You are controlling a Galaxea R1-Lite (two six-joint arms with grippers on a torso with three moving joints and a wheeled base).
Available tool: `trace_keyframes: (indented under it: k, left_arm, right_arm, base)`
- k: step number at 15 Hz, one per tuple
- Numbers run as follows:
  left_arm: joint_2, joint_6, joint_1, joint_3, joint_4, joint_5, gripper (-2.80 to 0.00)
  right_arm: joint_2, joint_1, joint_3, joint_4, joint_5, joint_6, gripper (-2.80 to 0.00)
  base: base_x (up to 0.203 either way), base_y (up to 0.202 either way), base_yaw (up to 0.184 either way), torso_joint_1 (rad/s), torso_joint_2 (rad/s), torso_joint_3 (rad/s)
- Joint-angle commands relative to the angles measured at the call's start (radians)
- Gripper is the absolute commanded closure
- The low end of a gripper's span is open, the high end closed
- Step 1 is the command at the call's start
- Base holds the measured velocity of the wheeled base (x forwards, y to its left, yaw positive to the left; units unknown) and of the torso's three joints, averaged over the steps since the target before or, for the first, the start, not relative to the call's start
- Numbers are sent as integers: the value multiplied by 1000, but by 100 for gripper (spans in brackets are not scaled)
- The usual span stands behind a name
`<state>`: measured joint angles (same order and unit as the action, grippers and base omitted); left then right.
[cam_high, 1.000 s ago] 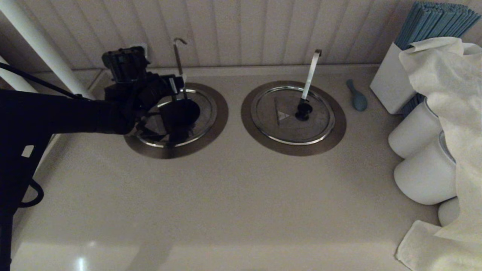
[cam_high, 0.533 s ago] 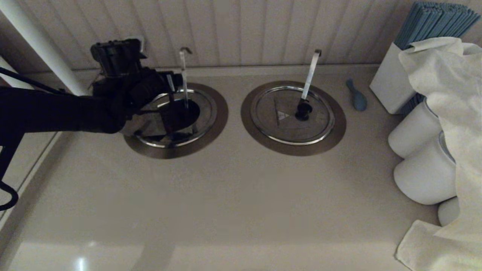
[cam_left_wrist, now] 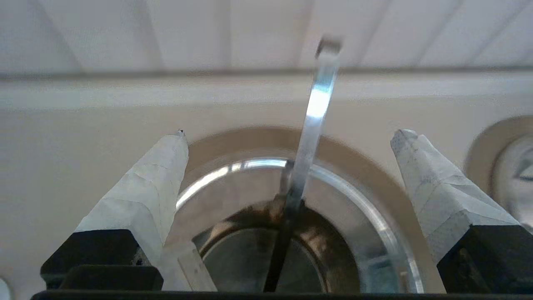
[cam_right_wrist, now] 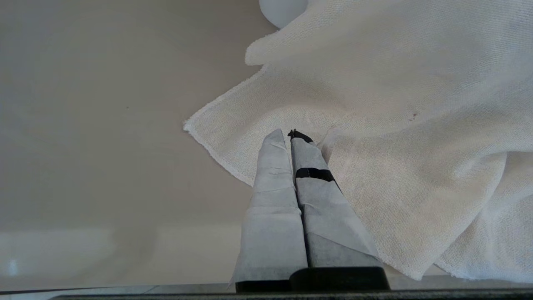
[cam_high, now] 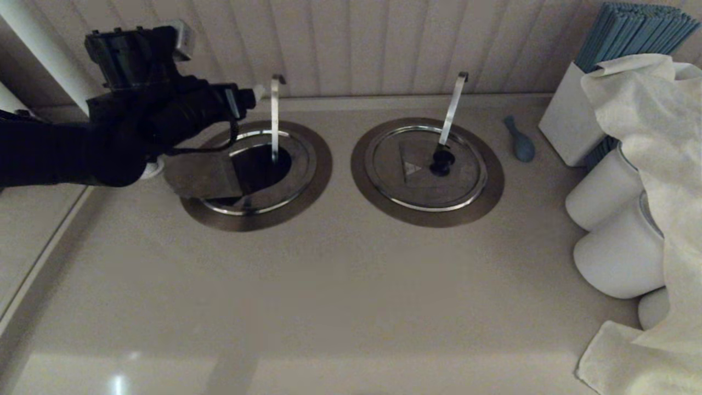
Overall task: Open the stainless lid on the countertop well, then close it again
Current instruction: Close the lid
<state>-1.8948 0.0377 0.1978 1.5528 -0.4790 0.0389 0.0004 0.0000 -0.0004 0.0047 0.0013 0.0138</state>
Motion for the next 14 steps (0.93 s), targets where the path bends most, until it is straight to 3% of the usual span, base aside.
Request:
trace_keyframes:
  k: [1,5,6,8,11,12,14]
  left_arm:
    - [48,1,-19,-4,-1,1,-280]
    - [153,1,-129,-3,113,-33,-280]
    - [188,2,-168,-2,193,-84,-280]
    - [281,3,-244,25,480,-197,-280]
    - [324,6,-277,118,861,-251,-280]
    - [353,38,-281,131,922,-256,-280]
    - [388,205,-274,133,983,-260,-280]
  right_arm:
    - [1,0,-1,0,0,0,0]
    - [1,0,0,0,0,0,0]
    - [1,0,0,0,0,0,0]
    - [1,0,0,0,0,0,0]
    - [1,0,0,0,0,0,0]
    - [1,0,-1,0,0,0,0]
    - [1,0,-1,0,0,0,0]
  base:
    - [0,0,0,0,0,0]
    - [0,0,0,0,0,0]
    - [0,0,0,0,0,0]
    - [0,0,0,0,0,0]
    - [0,0,0,0,0,0]
    - [0,0,0,0,0,0]
    - [0,0,0,0,0,0]
